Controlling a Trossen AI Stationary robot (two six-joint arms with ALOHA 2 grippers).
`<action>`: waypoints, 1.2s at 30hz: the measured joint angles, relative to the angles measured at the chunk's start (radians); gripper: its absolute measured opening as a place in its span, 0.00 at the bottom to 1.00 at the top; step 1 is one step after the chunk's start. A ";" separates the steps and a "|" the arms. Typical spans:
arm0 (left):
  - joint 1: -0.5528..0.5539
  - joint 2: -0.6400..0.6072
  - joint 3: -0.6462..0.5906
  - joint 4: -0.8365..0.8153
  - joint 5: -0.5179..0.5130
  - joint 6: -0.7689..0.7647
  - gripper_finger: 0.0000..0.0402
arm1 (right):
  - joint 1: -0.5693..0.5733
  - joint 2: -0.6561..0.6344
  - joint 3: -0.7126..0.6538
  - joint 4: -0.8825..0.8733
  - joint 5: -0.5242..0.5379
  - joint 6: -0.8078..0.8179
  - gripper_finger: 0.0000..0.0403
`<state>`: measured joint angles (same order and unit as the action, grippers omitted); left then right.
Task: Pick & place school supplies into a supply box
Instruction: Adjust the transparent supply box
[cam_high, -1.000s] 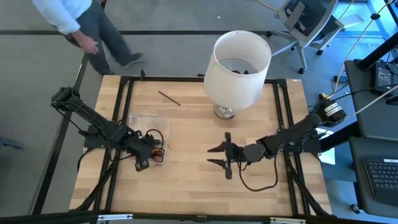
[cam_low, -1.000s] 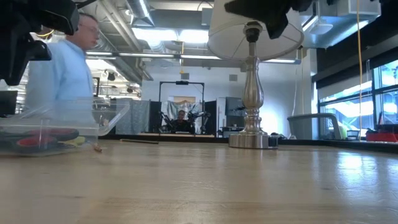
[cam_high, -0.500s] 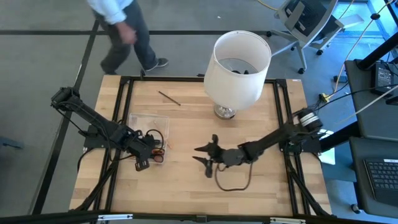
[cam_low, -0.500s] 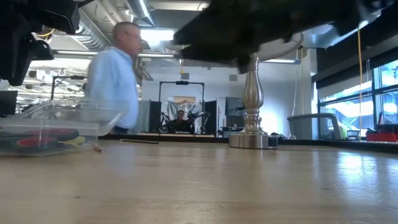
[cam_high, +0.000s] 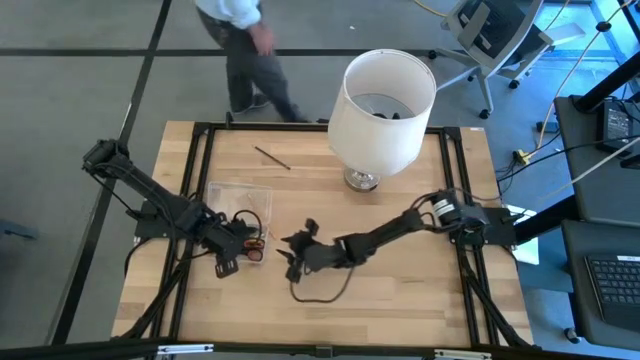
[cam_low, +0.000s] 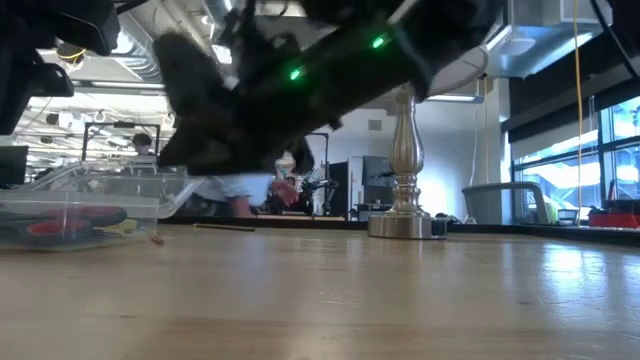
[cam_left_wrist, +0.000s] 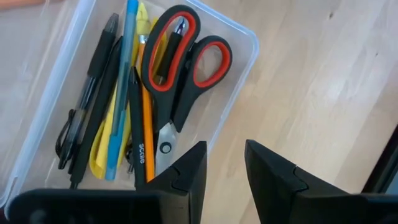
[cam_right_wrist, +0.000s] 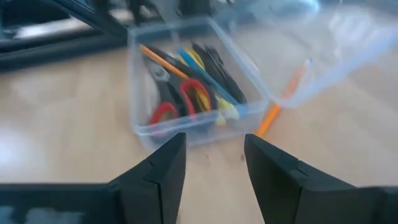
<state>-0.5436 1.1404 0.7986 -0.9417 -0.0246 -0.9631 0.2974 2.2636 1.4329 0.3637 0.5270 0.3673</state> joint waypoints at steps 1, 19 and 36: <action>-0.002 0.000 0.000 0.000 -0.002 -0.007 0.25 | -0.009 0.015 0.021 -0.026 -0.008 0.024 0.41; -0.026 0.000 0.000 0.000 -0.009 -0.022 0.25 | -0.092 0.115 0.074 -0.035 -0.136 0.002 0.41; -0.026 0.000 0.000 0.000 -0.030 -0.047 0.26 | -0.102 0.127 0.073 -0.003 -0.155 -0.061 0.41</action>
<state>-0.5697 1.1404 0.7986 -0.9417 -0.0544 -1.0104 0.1951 2.3909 1.5055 0.3604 0.3717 0.3061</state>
